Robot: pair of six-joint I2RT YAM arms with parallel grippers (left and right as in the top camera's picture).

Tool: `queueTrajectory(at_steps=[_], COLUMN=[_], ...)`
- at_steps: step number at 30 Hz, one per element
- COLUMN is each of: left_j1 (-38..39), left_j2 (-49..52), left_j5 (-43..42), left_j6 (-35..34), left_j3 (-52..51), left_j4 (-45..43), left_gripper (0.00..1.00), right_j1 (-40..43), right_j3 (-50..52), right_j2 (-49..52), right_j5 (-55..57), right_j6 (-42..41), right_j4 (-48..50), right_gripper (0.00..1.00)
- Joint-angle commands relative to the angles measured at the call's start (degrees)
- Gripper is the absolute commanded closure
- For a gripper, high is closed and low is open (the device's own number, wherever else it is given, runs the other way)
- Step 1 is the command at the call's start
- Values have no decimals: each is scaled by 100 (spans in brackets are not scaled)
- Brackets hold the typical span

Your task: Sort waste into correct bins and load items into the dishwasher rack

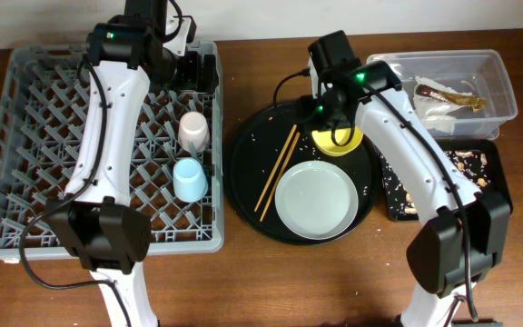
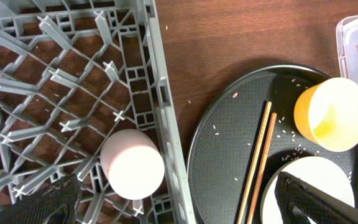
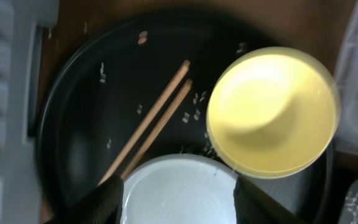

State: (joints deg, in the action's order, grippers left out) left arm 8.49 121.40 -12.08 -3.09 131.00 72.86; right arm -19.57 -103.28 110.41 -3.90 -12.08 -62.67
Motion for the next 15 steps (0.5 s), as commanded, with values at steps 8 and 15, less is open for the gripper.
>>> queueTrajectory(at_steps=[8, 15], left_j1=[-42, -39], left_j2=[-33, -33], left_j5=[-59, -61], left_j6=[-35, -37], left_j3=[109, 109], left_j4=[-11, -81], left_gripper=[1, 1], right_j1=[-553, -739], right_j3=[238, 682], right_j2=[-20, -2], right_j5=[-282, -9], right_j6=[-1493, -2044], right_j4=[-632, -385], right_gripper=[44, 44])
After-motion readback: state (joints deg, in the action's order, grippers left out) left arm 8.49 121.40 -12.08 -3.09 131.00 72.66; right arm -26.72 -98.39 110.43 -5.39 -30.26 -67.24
